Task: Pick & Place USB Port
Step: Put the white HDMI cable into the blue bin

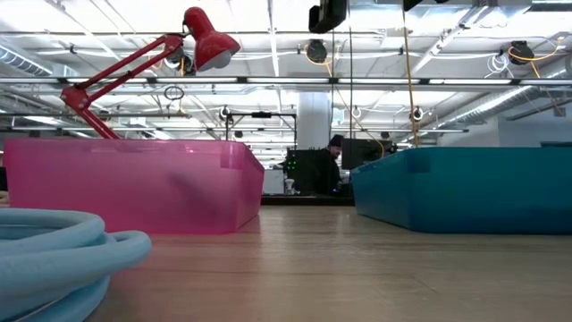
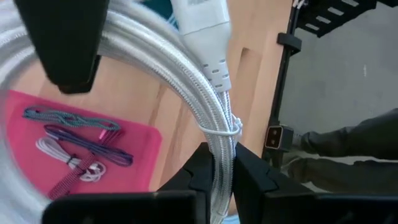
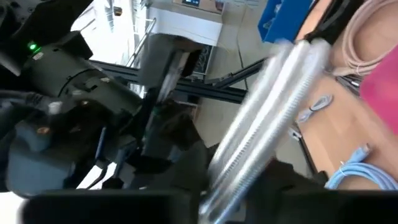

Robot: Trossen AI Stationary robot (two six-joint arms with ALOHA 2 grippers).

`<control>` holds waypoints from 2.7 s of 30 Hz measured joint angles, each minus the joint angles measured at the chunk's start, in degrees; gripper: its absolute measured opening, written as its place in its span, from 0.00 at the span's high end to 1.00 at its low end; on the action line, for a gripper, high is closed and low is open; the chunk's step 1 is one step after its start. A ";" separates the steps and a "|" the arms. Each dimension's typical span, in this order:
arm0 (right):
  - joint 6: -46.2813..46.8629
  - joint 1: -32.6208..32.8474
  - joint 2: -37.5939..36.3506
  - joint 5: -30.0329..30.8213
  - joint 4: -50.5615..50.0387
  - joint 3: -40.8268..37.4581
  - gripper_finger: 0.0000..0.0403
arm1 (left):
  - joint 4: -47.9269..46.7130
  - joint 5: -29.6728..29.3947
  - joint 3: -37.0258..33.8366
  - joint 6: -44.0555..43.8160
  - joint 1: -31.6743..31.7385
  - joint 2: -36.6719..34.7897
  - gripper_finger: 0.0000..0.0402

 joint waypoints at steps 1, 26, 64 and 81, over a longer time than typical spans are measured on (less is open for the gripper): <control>-0.40 0.00 0.00 -0.03 0.33 0.00 0.88 | -0.20 0.35 -0.01 -0.53 0.00 -0.09 0.88; -4.06 13.70 -23.74 46.92 -51.16 -4.44 0.94 | 8.75 -43.73 0.10 -2.25 -26.63 -16.76 0.74; 22.46 24.25 -36.76 58.80 -36.09 -35.95 0.64 | -0.30 -46.49 -0.01 -10.72 -28.39 -13.45 0.78; 24.52 15.73 -44.83 49.73 -61.36 -35.95 0.62 | -0.19 -46.47 -0.01 -11.39 -29.57 -13.45 0.78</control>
